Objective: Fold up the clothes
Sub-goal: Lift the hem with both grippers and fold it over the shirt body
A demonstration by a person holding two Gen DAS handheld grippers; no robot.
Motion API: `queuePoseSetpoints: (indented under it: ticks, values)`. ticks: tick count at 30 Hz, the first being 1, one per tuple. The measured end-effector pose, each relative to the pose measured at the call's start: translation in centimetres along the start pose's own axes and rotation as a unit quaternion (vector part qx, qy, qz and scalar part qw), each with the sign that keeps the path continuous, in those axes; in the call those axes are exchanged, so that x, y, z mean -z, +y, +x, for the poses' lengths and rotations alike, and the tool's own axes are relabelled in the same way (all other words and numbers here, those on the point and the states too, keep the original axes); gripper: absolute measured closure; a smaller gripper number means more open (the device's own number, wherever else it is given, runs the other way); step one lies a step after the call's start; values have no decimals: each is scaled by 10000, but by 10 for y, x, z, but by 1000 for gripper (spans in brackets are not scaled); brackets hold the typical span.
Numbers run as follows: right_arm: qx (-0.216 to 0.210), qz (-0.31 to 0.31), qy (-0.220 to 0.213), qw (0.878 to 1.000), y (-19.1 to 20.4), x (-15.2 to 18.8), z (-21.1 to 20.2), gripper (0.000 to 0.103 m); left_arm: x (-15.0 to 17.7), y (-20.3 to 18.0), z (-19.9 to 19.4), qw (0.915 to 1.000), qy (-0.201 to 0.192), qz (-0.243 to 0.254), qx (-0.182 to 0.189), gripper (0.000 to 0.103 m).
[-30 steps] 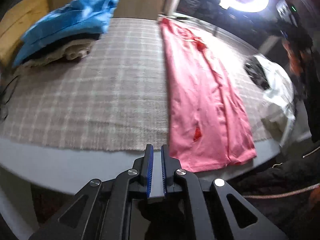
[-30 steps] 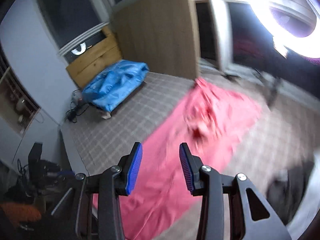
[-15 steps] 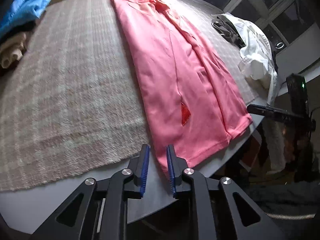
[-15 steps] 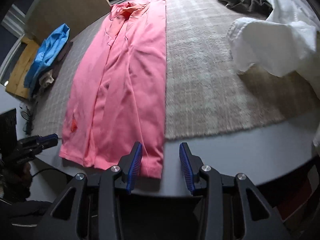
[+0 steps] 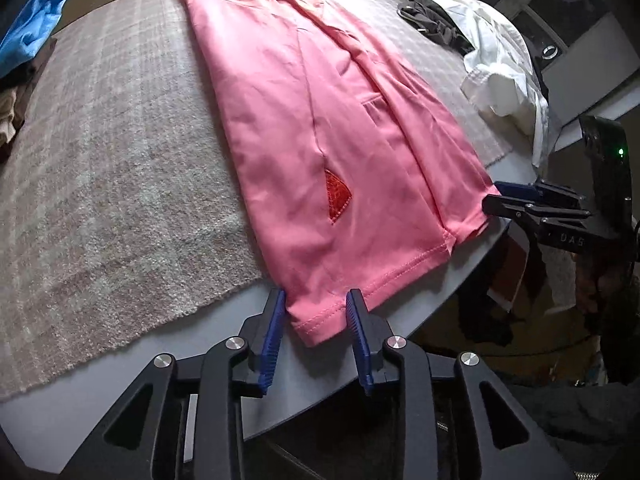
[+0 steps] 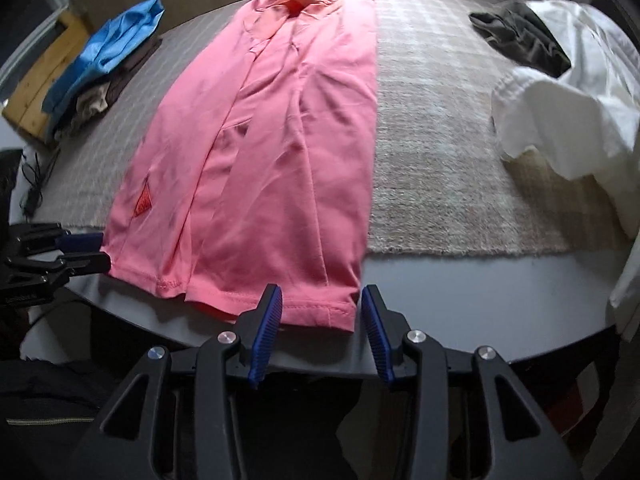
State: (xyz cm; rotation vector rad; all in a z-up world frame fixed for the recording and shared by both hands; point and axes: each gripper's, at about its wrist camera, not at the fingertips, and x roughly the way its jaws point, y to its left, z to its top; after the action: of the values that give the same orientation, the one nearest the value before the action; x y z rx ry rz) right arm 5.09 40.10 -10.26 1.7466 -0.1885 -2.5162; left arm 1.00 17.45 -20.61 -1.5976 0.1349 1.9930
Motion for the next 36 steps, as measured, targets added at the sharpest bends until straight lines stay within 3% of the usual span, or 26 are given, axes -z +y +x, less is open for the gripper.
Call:
queuePoseSetpoints:
  ticks: [1,2,3,4,9,13,16,19,24,26,28,30,31,33,36]
  values:
    - [14,-55,-22,10000,2,0,1,80,0,-2,1,10000,-18,83,-35,82]
    - [19,-99,-47,9999,4,1,1,88,1,-4,2,9998,-37,166,-70,90]
    - [24,-144,-71,9999,6,1,2,92,1,-6,3,9996,-55,249,-106,99]
    - [-18,-135,-77,9999,6,1,3,94,1,-5,3,9995,-66,287,-85,99]
    - [-740,450,12,9962,-11,-5,4,96,-2,9,1,9991,-16,10,428,101]
    - [-1566,1068,-121,9818,-33,-21,-16,97,-14,19,-17,9953,-87,-338,901,101]
    - [-2097,1288,-355,9686,-48,-46,-38,97,-36,26,-37,9920,-296,-497,1124,101]
    - [-2357,1258,-605,9617,-60,-87,-50,97,-75,41,-53,9887,-598,-656,1209,101]
    - [-2084,842,-727,9717,-71,-182,-27,97,-148,74,-55,9888,-1055,-672,813,101]
    - [-1674,714,-616,9814,-81,-216,2,95,-181,90,-34,9897,-1027,-707,708,96]
    - [-1376,694,-180,9879,-93,-234,31,89,-210,109,-4,9932,-741,-884,181,88]
    - [-1144,798,137,9901,-102,-246,48,86,-220,123,9,9926,-654,-1018,-99,87]
    - [-1072,809,224,9907,-105,-249,53,80,-219,127,8,9914,-702,-1101,-116,87]
    - [-1139,699,67,9910,-108,-245,47,70,-214,134,3,9882,-841,-1277,-92,82]
    - [-1373,621,-176,9884,-112,-234,34,69,-199,126,-8,9897,-993,-1035,-32,79]
